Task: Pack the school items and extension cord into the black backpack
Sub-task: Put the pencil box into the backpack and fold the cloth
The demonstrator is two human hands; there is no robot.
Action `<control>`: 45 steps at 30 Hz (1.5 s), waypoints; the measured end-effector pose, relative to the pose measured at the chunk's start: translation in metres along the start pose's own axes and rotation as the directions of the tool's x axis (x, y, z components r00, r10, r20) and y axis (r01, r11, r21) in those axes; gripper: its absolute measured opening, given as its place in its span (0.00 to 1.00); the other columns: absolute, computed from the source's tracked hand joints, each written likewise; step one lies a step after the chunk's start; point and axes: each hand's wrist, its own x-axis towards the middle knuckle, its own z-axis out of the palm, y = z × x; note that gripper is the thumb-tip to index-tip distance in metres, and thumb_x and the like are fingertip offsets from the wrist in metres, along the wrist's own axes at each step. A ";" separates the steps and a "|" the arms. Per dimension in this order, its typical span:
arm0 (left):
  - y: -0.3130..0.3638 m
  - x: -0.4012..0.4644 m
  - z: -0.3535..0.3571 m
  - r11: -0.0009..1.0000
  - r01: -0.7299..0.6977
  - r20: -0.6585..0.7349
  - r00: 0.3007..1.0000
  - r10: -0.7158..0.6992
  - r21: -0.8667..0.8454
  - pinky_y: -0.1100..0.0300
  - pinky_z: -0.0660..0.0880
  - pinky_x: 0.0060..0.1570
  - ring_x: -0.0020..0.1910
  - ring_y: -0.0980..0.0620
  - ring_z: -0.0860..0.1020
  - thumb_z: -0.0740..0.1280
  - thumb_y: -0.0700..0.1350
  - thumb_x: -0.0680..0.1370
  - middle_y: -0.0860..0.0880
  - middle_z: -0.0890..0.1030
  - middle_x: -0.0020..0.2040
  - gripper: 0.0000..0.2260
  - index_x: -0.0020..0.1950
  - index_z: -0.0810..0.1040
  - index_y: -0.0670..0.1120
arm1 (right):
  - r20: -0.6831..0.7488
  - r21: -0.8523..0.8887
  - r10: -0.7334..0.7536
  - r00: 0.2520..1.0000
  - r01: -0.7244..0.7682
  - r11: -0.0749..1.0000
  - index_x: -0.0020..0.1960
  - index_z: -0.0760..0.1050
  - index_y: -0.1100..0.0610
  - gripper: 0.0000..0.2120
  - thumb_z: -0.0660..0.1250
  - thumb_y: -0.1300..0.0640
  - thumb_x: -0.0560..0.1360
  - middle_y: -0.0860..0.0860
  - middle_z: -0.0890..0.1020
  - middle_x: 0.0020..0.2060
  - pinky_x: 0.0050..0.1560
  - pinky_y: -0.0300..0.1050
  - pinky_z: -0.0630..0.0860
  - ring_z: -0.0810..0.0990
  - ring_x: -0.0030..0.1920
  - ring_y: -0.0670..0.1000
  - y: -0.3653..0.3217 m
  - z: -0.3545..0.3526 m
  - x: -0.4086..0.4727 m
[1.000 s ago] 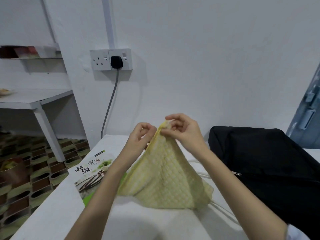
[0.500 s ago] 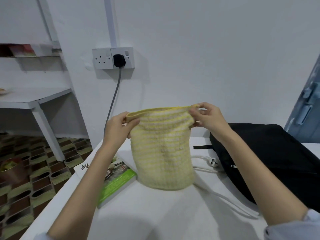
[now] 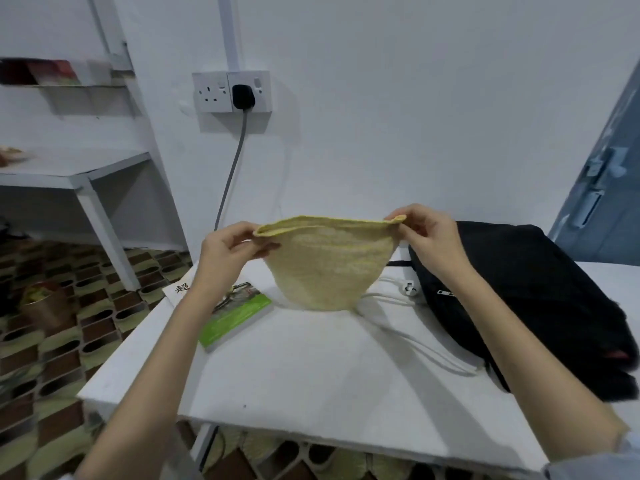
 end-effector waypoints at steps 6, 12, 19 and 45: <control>-0.036 -0.065 -0.003 0.962 0.268 0.181 0.945 -0.272 0.045 0.65 0.79 0.42 0.38 0.55 0.83 0.63 0.29 0.75 0.42 0.81 0.41 0.06 0.50 0.77 0.32 | 0.265 0.043 0.280 0.923 -0.302 0.952 0.41 0.76 0.66 0.02 0.68 0.68 0.72 0.52 0.77 0.29 0.37 0.48 0.75 0.76 0.29 0.48 0.034 0.009 -0.072; -0.042 -0.108 -0.016 0.877 0.134 0.250 0.929 -0.273 0.462 0.70 0.62 0.30 0.28 0.61 0.70 0.66 0.39 0.77 0.52 0.75 0.33 0.05 0.42 0.80 0.42 | 0.510 -0.101 0.404 0.759 -0.414 0.905 0.31 0.69 0.59 0.18 0.78 0.69 0.59 0.51 0.69 0.30 0.36 0.43 0.68 0.67 0.32 0.49 0.039 0.008 -0.115; -0.058 -0.135 -0.022 0.892 0.346 0.470 0.761 -0.448 0.289 0.55 0.73 0.50 0.45 0.48 0.78 0.65 0.64 0.72 0.47 0.78 0.43 0.30 0.50 0.74 0.35 | 0.672 -0.172 0.449 0.589 -0.465 0.868 0.38 0.79 0.67 0.15 0.77 0.56 0.61 0.54 0.78 0.32 0.38 0.42 0.69 0.73 0.33 0.47 0.035 0.006 -0.131; -0.137 -0.076 0.017 0.571 0.083 0.061 0.972 -0.228 0.817 0.54 0.69 0.46 0.54 0.44 0.74 0.70 0.41 0.72 0.48 0.74 0.54 0.14 0.56 0.72 0.44 | 0.085 -0.658 0.569 0.818 -0.383 0.648 0.58 0.68 0.56 0.17 0.68 0.57 0.72 0.52 0.74 0.51 0.46 0.46 0.70 0.75 0.53 0.55 0.067 0.094 -0.111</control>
